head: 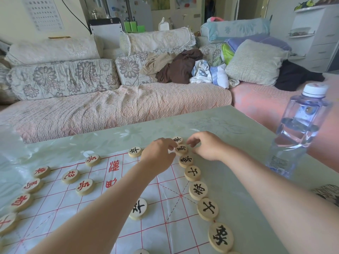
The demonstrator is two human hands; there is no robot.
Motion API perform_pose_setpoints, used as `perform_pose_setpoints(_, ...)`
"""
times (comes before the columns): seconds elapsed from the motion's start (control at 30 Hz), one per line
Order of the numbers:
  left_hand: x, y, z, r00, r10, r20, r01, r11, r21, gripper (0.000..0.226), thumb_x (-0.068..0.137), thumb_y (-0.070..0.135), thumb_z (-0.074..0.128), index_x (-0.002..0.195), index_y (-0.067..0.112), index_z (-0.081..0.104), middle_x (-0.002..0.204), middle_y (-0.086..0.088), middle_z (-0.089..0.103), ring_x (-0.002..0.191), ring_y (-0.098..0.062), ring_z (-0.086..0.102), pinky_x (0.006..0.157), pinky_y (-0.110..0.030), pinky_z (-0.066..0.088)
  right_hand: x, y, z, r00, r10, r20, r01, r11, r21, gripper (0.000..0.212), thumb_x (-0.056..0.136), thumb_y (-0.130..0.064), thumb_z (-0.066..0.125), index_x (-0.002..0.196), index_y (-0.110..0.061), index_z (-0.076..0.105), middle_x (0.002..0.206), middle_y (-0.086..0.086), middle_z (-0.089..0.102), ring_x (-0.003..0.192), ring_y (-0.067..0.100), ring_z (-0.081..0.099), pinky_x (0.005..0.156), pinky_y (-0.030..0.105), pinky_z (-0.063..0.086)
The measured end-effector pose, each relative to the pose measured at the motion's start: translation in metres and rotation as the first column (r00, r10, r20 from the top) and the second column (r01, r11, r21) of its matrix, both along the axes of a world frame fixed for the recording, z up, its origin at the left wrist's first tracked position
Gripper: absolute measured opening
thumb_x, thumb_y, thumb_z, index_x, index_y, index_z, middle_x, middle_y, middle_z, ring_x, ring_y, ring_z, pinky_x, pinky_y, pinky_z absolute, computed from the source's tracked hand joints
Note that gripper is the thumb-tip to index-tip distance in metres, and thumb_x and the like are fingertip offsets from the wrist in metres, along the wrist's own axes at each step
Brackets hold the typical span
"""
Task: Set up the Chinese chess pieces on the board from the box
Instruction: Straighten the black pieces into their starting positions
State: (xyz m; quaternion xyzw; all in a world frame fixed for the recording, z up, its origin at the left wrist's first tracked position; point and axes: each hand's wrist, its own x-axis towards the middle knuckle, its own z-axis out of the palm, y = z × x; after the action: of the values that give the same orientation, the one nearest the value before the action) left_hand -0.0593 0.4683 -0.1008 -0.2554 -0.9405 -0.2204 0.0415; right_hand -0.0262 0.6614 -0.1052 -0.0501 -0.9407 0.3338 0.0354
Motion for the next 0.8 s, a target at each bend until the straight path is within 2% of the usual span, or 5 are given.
perform_pose_setpoints(0.23, 0.024, -0.004, 0.001, 0.995, -0.049, 0.082, 0.056, 0.995, -0.078, 0.021, 0.083, 0.032, 0.062, 0.103, 0.038, 0.065, 0.100, 0.022, 0.067, 0.091, -0.005, 0.061, 0.077, -0.024, 0.050, 0.028, 0.004, 0.006, 0.998, 0.055, 0.025, -0.055, 0.998, -0.006, 0.026, 0.083, -0.009, 0.073, 0.088, -0.033, 0.068, 0.095, -0.012, 0.070, 0.067, -0.006, 0.055, 0.059, 0.007, 0.038)
perform_pose_setpoints(0.37, 0.029, -0.001, -0.003, 0.994, -0.024, 0.106, 0.029, 0.999, -0.039, 0.021, 0.083, 0.029, 0.065, 0.103, 0.036, 0.066, 0.100, 0.020, 0.068, 0.088, -0.009, 0.063, 0.078, -0.029, 0.053, 0.035, -0.001, 0.003, 0.998, 0.065, 0.018, -0.065, 0.998, -0.018, 0.017, 0.082, -0.020, 0.079, 0.095, -0.030, 0.072, 0.098, -0.014, 0.068, 0.067, -0.008, 0.053, 0.056, 0.006, 0.034)
perform_pose_setpoints(0.47, 0.030, 0.002, -0.004, 0.994, -0.017, 0.104, 0.022, 0.999, -0.039, 0.020, 0.084, 0.029, 0.065, 0.103, 0.035, 0.065, 0.099, 0.019, 0.068, 0.083, -0.010, 0.060, 0.077, -0.029, 0.053, 0.035, -0.006, 0.000, 0.998, 0.057, 0.000, -0.057, 0.998, 0.007, 0.018, 0.082, -0.020, 0.079, 0.097, -0.029, 0.074, 0.101, -0.012, 0.070, 0.068, -0.007, 0.052, 0.057, 0.007, 0.034)
perform_pose_setpoints(0.63, 0.036, -0.003, -0.001, 0.999, -0.009, 0.053, 0.010, 1.000, -0.025, 0.026, 0.086, 0.031, 0.061, 0.111, 0.039, 0.060, 0.102, 0.018, 0.063, 0.090, -0.011, 0.061, 0.078, -0.029, 0.051, 0.042, -0.005, 0.001, 0.999, 0.047, -0.006, -0.048, 0.999, -0.012, 0.020, 0.087, -0.016, 0.072, 0.103, -0.028, 0.071, 0.102, -0.009, 0.069, 0.071, -0.004, 0.053, 0.060, 0.009, 0.037)
perform_pose_setpoints(0.8, 0.051, -0.007, 0.000, 0.997, -0.050, 0.063, 0.051, 0.999, -0.013, 0.020, 0.086, 0.030, 0.060, 0.104, 0.037, 0.062, 0.096, 0.018, 0.064, 0.075, -0.008, 0.059, 0.063, -0.024, 0.047, 0.059, -0.001, 0.007, 0.997, 0.067, 0.032, -0.068, 0.997, 0.020, 0.023, 0.087, -0.009, 0.066, 0.096, -0.031, 0.069, 0.101, -0.006, 0.069, 0.071, -0.003, 0.054, 0.060, 0.009, 0.040)
